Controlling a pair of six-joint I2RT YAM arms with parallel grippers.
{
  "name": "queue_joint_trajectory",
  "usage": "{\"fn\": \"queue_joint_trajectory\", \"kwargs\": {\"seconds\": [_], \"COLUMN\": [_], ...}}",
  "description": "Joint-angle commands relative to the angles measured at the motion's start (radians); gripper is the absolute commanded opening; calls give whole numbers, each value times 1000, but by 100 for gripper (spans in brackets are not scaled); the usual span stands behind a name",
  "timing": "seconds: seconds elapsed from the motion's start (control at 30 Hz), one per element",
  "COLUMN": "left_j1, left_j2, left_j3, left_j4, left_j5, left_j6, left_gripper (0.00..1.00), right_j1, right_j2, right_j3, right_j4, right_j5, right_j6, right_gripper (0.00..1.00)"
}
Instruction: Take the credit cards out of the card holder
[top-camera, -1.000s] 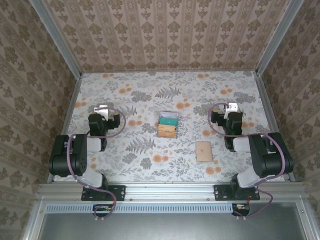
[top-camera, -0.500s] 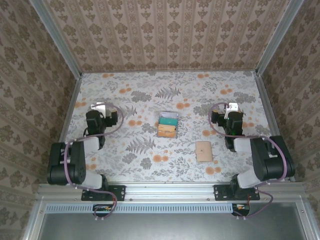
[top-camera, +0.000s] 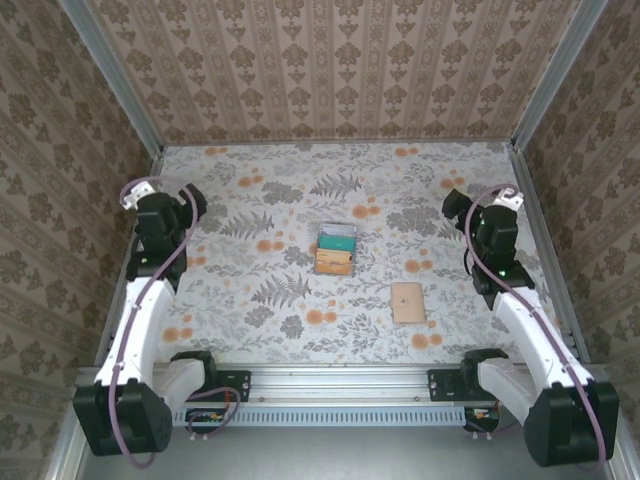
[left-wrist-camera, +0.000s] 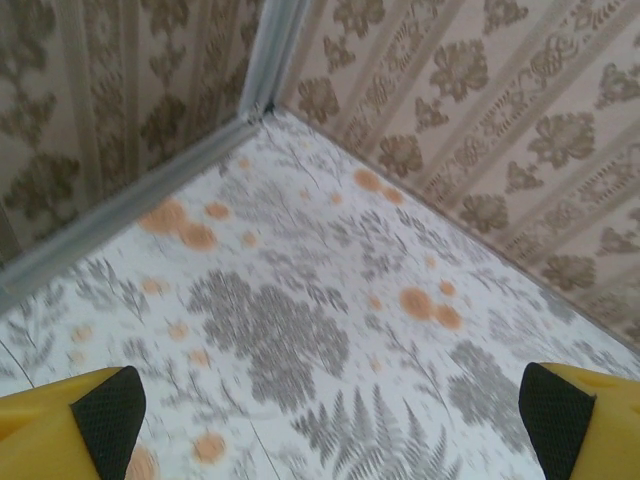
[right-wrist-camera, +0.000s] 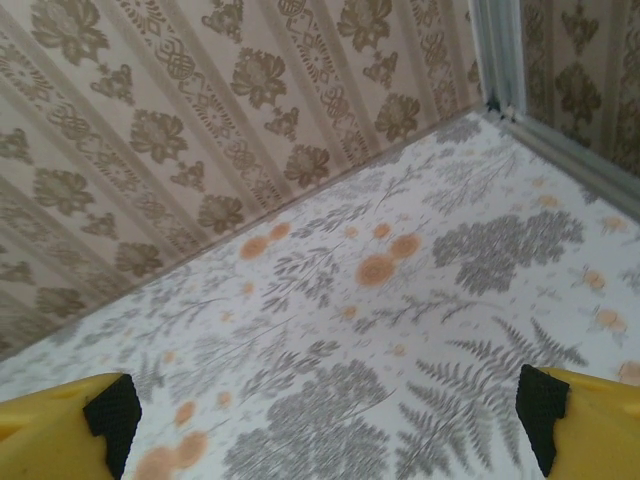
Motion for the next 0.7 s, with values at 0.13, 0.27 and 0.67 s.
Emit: {"fn": "queue_joint_trajectory", "kwargs": {"seconds": [0.13,0.27,0.67], "left_j1": [-234,-414,-800], "left_j2": [-71,-77,-6], "left_j3": [-30,-69,-110], "left_j4": [-182,-191,-202], "left_j5": [27,-44,-238], "left_j6": [-87,-87,-141], "left_gripper": [100,100,100], "right_j1": [10,23,296], "right_j2": [-163,-218,-381], "right_j3": [-11,-4,-201], "right_j4": [-305,-551,-714], "right_j5": [-231,-243,-228], "right_j6": [127,158,321], "right_gripper": [100,100,100]}}
